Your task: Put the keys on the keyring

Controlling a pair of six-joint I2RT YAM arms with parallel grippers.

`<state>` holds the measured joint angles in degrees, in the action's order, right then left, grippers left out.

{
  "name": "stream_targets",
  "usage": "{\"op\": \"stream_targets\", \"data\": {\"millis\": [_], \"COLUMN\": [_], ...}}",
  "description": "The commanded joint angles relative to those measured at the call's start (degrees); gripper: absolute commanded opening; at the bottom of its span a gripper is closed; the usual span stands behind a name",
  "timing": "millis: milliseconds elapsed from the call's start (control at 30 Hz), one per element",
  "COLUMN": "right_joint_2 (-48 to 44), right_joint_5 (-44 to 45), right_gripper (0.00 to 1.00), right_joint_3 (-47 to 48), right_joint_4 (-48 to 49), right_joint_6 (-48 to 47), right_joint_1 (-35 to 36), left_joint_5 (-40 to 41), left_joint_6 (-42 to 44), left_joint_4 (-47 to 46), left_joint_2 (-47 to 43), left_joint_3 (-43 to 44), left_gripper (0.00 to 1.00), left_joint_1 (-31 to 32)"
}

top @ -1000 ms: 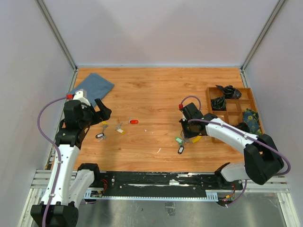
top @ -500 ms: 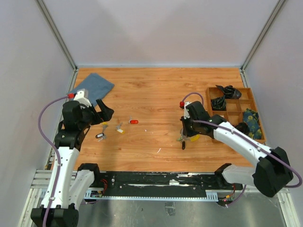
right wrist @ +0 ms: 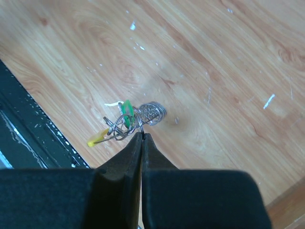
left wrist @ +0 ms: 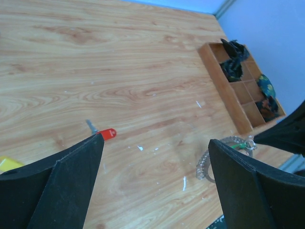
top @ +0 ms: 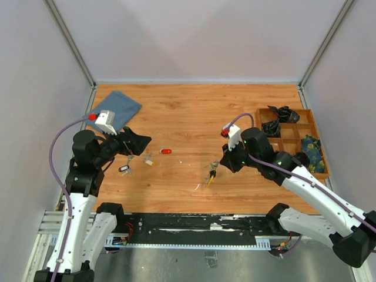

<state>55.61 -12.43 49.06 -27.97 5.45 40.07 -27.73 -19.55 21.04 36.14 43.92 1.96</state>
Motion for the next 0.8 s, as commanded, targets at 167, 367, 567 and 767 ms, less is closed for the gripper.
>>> {"op": "stream_targets", "data": {"millis": [167,367,567,767], "right_joint_2": [-4.43,-3.29,-2.56,-2.95], "right_joint_5": [-5.5,-4.58,0.24,0.6], "right_gripper": [0.0,0.0,0.0,0.0], "right_joint_3": [5.46,9.48,12.79,13.41], "right_joint_4": [6.74,5.07,1.74,0.95], "right_joint_6": [-2.47,-1.46,-0.32,-0.12], "right_joint_1": [1.72,1.97,2.3,2.53], "left_joint_5": [3.26,9.75,17.38,18.85], "left_joint_6": [-3.92,-3.72,-3.56,-1.6], "left_joint_4": [-7.6,-11.71,-15.95,-19.38], "left_joint_2": [1.2,6.07,11.41,15.16], "left_joint_3": [1.44,3.16,4.24,6.47], "left_gripper": [0.94,0.84,0.8,0.76], "left_joint_1": [15.34,29.16,40.76,45.81]}}
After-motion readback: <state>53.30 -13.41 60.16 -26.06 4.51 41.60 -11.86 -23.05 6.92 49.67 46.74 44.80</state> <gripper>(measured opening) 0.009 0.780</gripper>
